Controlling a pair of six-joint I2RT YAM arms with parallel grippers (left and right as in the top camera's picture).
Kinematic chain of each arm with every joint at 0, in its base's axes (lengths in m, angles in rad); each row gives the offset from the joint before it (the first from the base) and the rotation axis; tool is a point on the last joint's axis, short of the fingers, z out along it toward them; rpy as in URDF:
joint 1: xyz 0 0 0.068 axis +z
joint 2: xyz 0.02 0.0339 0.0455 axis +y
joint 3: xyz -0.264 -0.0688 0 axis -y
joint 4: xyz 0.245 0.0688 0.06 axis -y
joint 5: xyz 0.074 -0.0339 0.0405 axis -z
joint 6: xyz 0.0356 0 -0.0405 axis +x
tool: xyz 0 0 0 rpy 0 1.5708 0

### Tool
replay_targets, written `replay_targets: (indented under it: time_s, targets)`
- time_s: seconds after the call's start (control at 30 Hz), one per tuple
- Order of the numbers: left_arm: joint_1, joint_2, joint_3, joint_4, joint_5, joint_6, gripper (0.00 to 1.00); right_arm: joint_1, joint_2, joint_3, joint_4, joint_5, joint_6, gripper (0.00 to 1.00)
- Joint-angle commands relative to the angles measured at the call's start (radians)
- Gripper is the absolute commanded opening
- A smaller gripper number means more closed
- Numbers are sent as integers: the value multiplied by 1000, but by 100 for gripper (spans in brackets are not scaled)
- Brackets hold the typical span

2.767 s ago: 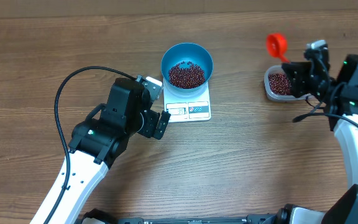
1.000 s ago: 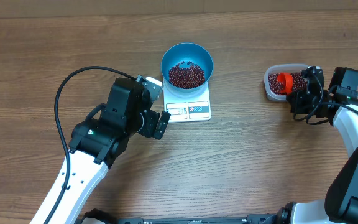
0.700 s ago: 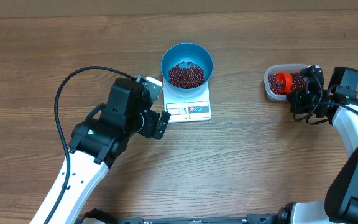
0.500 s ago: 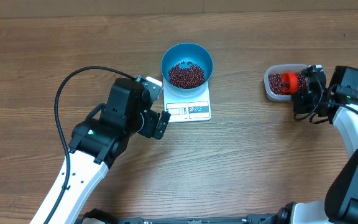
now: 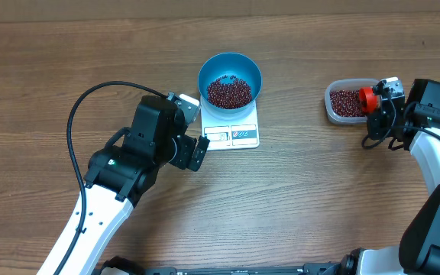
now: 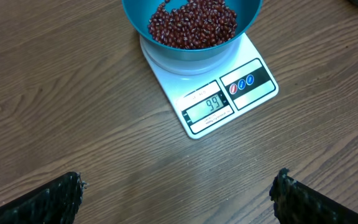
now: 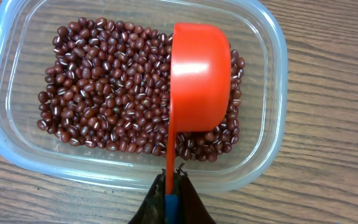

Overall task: Scoop item into bowl and weigh 150g on scale
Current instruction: 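Dip the red scoop into the beans again with the right gripper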

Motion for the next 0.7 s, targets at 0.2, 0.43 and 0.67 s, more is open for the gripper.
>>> replay_targets:
  time_s: [0.2, 0.43, 0.67]
  targets:
    - [-3, 6, -4, 3, -8, -9, 100, 7, 15, -44, 11, -27, -5, 4]
    - [-3, 6, -4, 3, -8, -9, 100, 7, 15, -45, 10, -65, -5, 4]
    - [-3, 6, -4, 3, -8, -9, 100, 7, 15, -45, -13, -69, -4, 4]
